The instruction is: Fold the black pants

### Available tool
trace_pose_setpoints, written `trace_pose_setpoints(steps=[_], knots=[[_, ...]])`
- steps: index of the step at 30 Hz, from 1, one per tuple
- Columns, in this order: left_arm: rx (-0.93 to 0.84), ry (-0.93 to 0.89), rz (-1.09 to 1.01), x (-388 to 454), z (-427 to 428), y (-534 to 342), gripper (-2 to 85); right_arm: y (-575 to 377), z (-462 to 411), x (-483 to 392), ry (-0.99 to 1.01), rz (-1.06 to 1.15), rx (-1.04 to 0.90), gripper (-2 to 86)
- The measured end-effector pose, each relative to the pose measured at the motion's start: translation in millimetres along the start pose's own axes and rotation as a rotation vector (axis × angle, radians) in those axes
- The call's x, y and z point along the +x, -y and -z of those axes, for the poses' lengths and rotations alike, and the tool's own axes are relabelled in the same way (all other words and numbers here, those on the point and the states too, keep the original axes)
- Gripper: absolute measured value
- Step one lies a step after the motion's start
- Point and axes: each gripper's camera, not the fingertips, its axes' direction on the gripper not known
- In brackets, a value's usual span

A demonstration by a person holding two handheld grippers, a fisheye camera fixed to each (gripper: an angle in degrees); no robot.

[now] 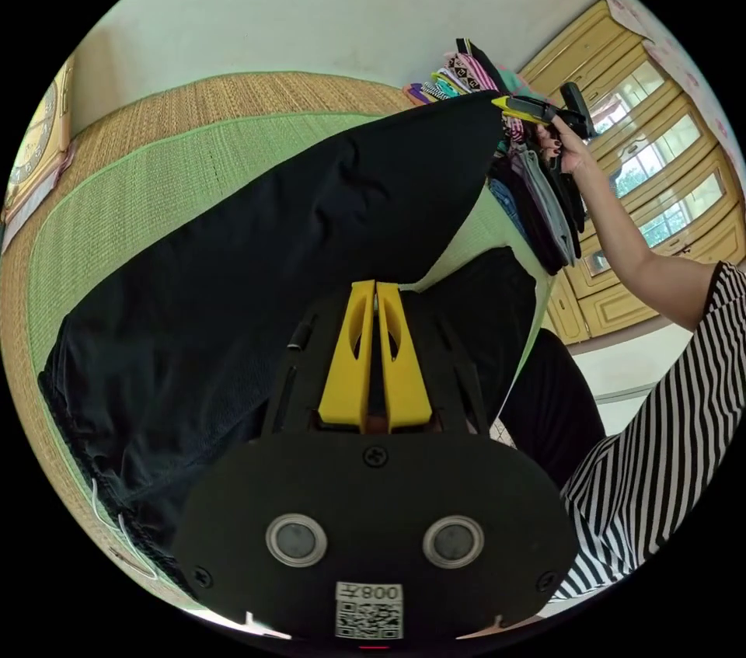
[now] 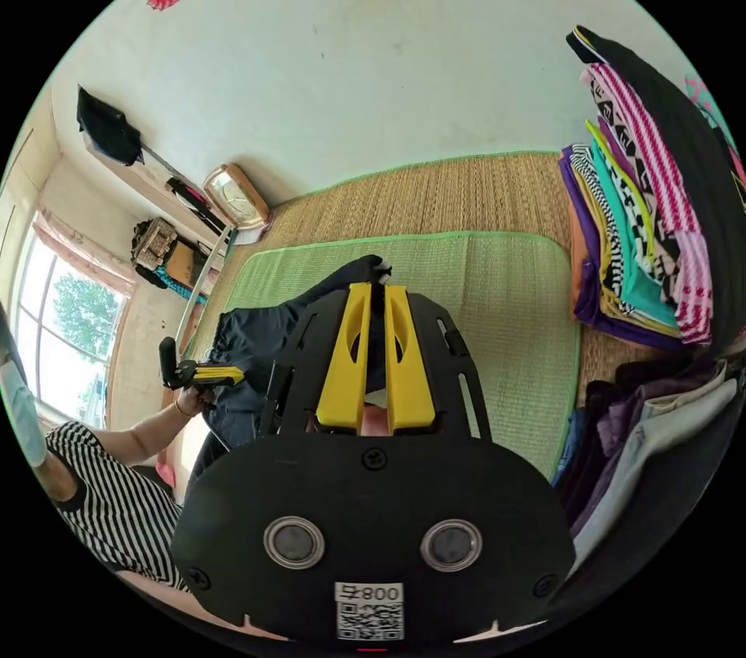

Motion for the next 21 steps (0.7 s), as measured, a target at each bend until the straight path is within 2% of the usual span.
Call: trace_pose_setpoints(steps=[4, 7, 10, 14, 18, 20, 21], knots=[[-0.11, -0.061, -0.035, 1, -26, 1, 1.1, 20, -36, 13, -0.176, -0.094, -0.112, 4.1], [-0.121, -0.022, -0.017, 4, -33, -3, 1.9, 6, -72, 33, -0.344, -0.206, -0.174, 4.7], [-0.079, -0.021, 0.003, -1, -23, -8, 2.1, -10, -87, 40, -0.308, -0.245, -0.149, 5.5], [-0.034, 0.137, 0.143, -33, -4, -16, 1.4, -33, -118, 23, -0.156, -0.175, -0.151, 3.1], [0.005, 0.293, 0.392, -73, 6, -31, 0.4, -67, -168, 22, -0.287, -0.146, -0.31, 0.8], [-0.057, 0.294, 0.45, -90, -7, -37, 0.2, -84, -158, 26, -0.238, -0.135, -0.216, 0.3], [-0.011, 0.29, 0.45, -90, -5, -39, 0.2, -86, -156, 28, -0.22, -0.14, -0.21, 0.3]])
